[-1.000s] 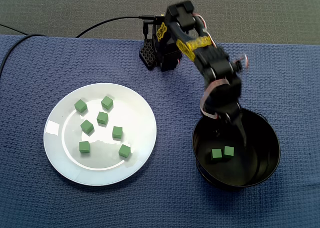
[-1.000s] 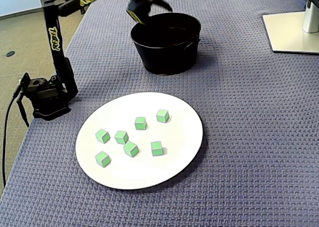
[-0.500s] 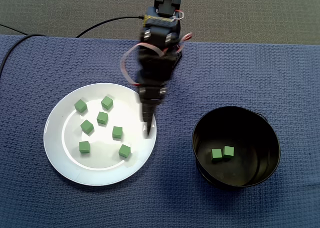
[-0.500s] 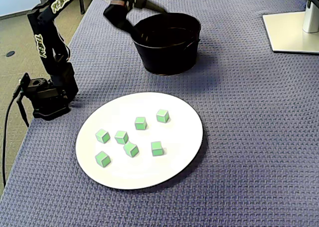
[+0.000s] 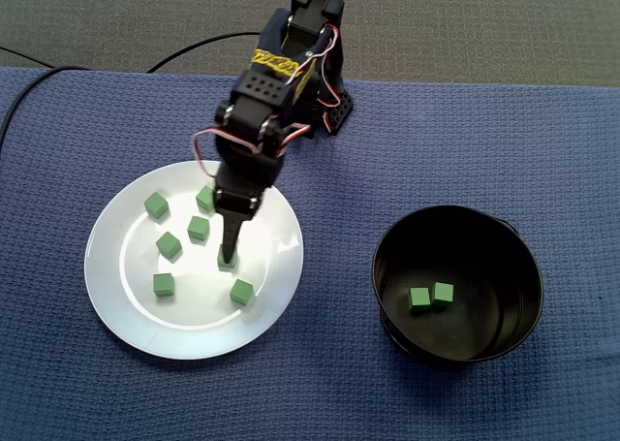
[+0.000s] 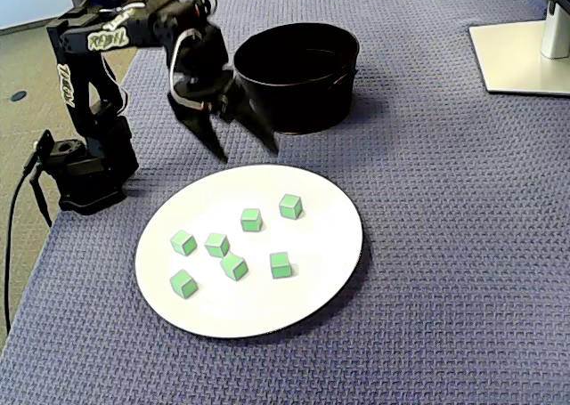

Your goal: Pick up the items on the white plate and put them in the black container.

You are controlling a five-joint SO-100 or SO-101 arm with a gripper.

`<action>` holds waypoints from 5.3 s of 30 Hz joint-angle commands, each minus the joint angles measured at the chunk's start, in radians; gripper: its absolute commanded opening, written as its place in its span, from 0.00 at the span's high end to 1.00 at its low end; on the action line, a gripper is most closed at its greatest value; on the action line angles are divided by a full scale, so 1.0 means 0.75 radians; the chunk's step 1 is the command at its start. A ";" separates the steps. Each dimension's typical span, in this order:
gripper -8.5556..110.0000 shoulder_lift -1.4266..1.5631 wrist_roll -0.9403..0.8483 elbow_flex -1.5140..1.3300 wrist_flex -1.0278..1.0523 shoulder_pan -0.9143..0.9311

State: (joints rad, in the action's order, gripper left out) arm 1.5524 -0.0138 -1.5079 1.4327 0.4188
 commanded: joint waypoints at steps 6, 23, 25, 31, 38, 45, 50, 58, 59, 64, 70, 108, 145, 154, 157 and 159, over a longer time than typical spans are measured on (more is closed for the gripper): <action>0.66 -0.143 -0.112 -0.063 -0.123 0.117; 0.68 -0.419 -0.217 0.076 -0.172 0.123; 0.68 -0.454 -0.221 0.096 -0.166 0.119; 0.71 -0.517 -0.225 0.145 -0.143 0.098; 0.76 -0.567 -0.252 0.200 -0.127 0.072; 0.82 -0.581 -0.270 0.190 -0.125 0.055; 0.87 -0.587 -0.286 0.155 -0.168 0.053; 0.93 -0.567 -0.325 0.094 -0.221 0.059; 0.93 -0.548 -0.327 0.084 -0.223 0.065; 0.93 -0.262 -0.356 0.121 -0.096 0.110; 0.93 0.035 -0.454 0.636 0.247 0.102; 0.93 -0.628 -0.454 0.646 -0.223 -1.319; 0.62 -0.286 0.325 1.131 0.378 -0.211; 0.60 -0.683 0.520 1.037 0.395 -0.207; 0.61 -0.747 0.556 0.988 0.397 -0.217; 0.61 -0.777 0.556 0.972 0.397 -0.213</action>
State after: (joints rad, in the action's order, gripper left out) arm 0.9802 0.3850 -0.7716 1.7196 0.2638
